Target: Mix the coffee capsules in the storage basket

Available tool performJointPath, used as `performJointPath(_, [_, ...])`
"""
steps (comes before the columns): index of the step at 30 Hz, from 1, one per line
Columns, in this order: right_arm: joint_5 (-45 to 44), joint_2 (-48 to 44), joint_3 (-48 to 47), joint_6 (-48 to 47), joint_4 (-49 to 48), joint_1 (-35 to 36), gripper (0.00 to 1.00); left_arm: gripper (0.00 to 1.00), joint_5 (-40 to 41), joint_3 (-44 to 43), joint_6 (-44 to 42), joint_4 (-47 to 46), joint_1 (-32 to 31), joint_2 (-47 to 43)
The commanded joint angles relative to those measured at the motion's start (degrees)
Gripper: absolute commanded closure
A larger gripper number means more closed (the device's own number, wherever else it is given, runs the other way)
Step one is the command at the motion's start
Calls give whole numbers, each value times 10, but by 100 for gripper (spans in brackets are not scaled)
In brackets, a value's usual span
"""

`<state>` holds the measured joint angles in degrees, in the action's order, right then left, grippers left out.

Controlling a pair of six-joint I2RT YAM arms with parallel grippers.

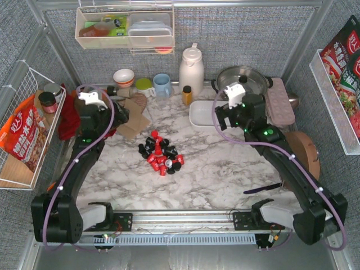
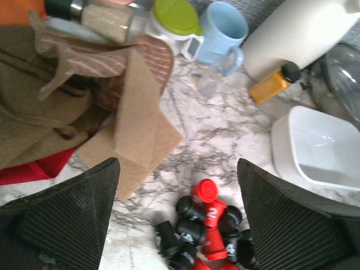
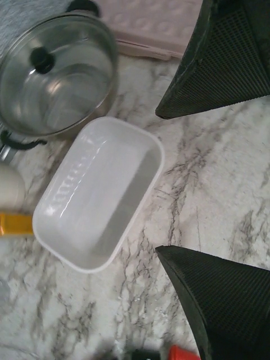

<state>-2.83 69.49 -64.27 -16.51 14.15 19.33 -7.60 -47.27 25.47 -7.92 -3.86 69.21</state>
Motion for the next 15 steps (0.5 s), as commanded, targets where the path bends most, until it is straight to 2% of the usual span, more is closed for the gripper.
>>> performJointPath(1, [-45,-53,48,134,-45,-7,1,10,44,4,21,59,-60,-31])
performJointPath(7, [-5,-118,118,186,-73,-6,1,22,117,57,68,114,-173,-44])
performJointPath(15, [20,-161,195,247,-114,-2,1,29,198,64,119,143,-321,-19])
